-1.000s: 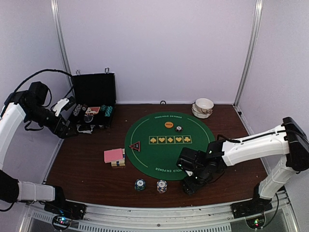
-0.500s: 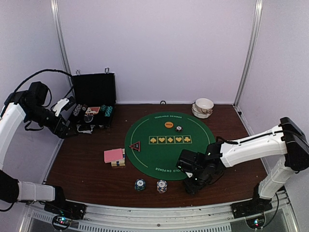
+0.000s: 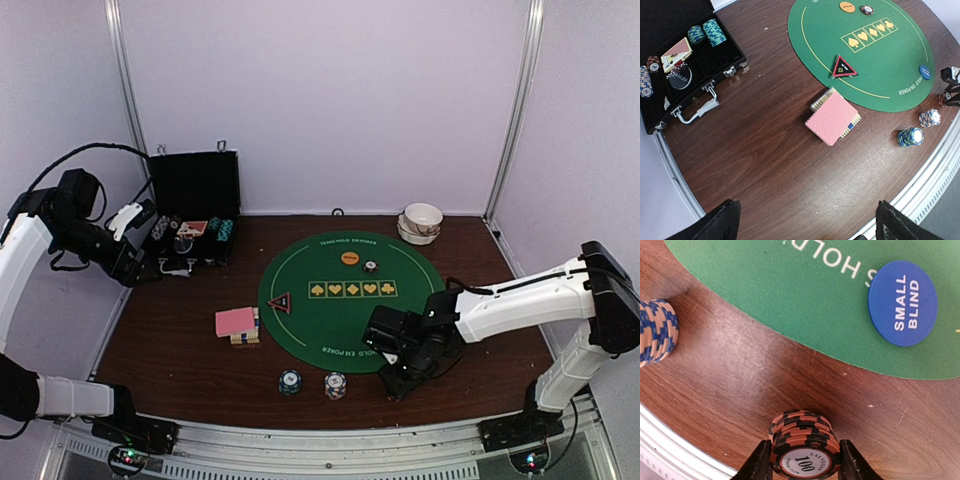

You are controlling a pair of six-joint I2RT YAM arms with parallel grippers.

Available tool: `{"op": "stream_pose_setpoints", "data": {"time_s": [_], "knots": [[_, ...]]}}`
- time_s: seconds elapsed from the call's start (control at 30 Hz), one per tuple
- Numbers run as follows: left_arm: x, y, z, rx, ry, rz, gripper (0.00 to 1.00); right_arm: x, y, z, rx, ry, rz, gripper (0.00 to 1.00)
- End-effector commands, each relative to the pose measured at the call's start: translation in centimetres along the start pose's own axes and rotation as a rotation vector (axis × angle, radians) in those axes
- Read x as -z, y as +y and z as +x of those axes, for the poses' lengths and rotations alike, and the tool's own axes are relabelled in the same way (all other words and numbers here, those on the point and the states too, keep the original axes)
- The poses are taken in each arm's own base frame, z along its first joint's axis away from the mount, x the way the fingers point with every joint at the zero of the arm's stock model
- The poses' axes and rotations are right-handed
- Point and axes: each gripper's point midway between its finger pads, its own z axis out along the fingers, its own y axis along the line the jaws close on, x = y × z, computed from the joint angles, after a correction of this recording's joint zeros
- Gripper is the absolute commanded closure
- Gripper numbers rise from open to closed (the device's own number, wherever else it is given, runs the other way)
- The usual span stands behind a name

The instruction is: Distribute texas hold em gaming equipment

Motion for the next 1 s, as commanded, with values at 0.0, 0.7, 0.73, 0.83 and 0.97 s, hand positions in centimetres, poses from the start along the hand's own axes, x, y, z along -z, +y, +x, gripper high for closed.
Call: {"op": "stream_pose_setpoints", "data": {"time_s": [0.0,0.7,0.73,0.83,0.97], "knots": [[0.4,-0.2,0.1,-0.002,-0.011,-0.005,0.03,1.5,-0.2,-0.7,0.023,-0.023,0.032,0.78],[0.6,0.1,0.4,0.002,0.016,-0.022,0.02,5.3,4.7,-15.7,0.104,-0.202,-0.006,0.84],[0.6,0.2,0.4,0.002,0.018,-0.026,0.02,4.6,5.0,-16.4,0.104,-0.199,-0.009,0.85],[0.8,0.1,0.1,0.002,0.008,-0.022,0.02,2.8,6.0,-18.4,0.116,-0.189,-0.016,0.86],[0.9,-0.1,-0.1,0.004,-0.004,-0.012,0.02,0.9,6.9,-20.7,0.124,-0.195,-0.013,0.87]]}}
